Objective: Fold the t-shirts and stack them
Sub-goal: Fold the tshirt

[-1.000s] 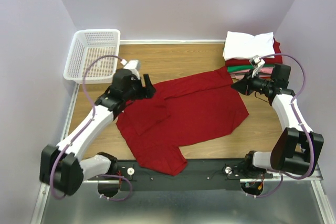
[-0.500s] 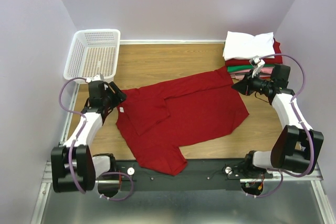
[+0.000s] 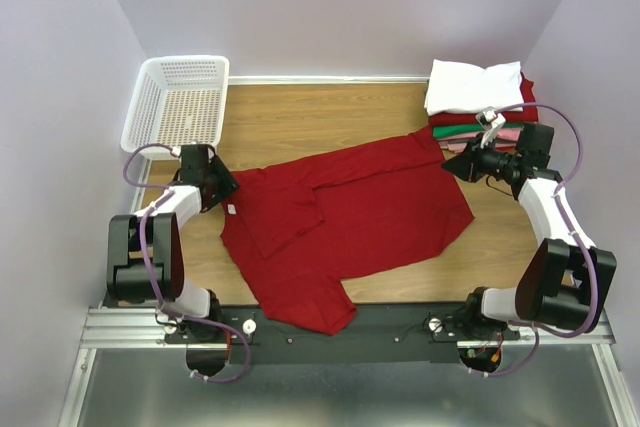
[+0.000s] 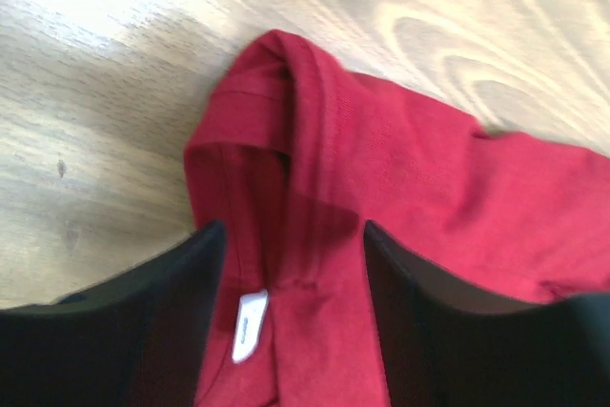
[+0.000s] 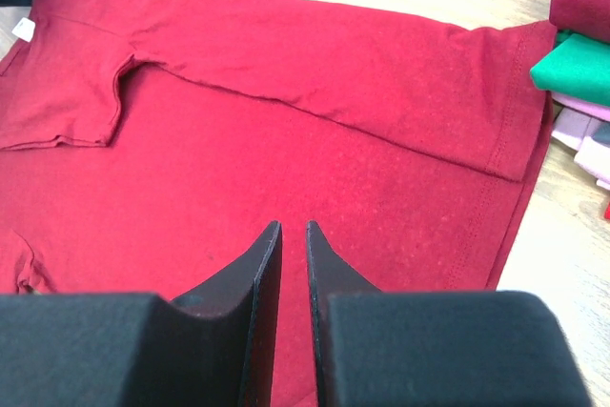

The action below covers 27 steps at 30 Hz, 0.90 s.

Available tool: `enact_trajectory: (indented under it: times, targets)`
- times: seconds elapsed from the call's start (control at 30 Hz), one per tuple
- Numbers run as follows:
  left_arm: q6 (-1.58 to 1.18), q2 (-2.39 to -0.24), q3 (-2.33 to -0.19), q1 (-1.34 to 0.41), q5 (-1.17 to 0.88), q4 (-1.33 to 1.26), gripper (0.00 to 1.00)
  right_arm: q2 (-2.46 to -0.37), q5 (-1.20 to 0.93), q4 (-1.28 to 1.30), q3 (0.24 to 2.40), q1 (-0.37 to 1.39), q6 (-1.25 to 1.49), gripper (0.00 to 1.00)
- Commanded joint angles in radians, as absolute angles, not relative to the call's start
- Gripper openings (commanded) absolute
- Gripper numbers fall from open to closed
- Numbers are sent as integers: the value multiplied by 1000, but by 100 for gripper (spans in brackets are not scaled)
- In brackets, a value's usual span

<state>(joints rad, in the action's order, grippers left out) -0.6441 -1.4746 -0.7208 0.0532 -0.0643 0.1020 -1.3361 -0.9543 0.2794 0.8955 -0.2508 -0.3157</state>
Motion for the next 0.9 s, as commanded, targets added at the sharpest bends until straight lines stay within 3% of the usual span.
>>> enact_trajectory:
  times: [0.0, 0.33, 0.67, 0.87]
  targets:
    - [-652, -1543, -761, 60, -9, 129, 57, -1339, -950, 290, 896, -259, -324, 23]
    - [-670, -1539, -742, 109, 57, 147, 30, -1328, -965, 293, 897, -262, -324, 23]
    - [-640, -1508, -727, 175, 5, 150, 30, -1331, -983, 296, 893, -265, -327, 23]
    - [-554, -1470, -755, 175, -182, 170, 42, -1356, -988, 318, 897, -264, -344, 23]
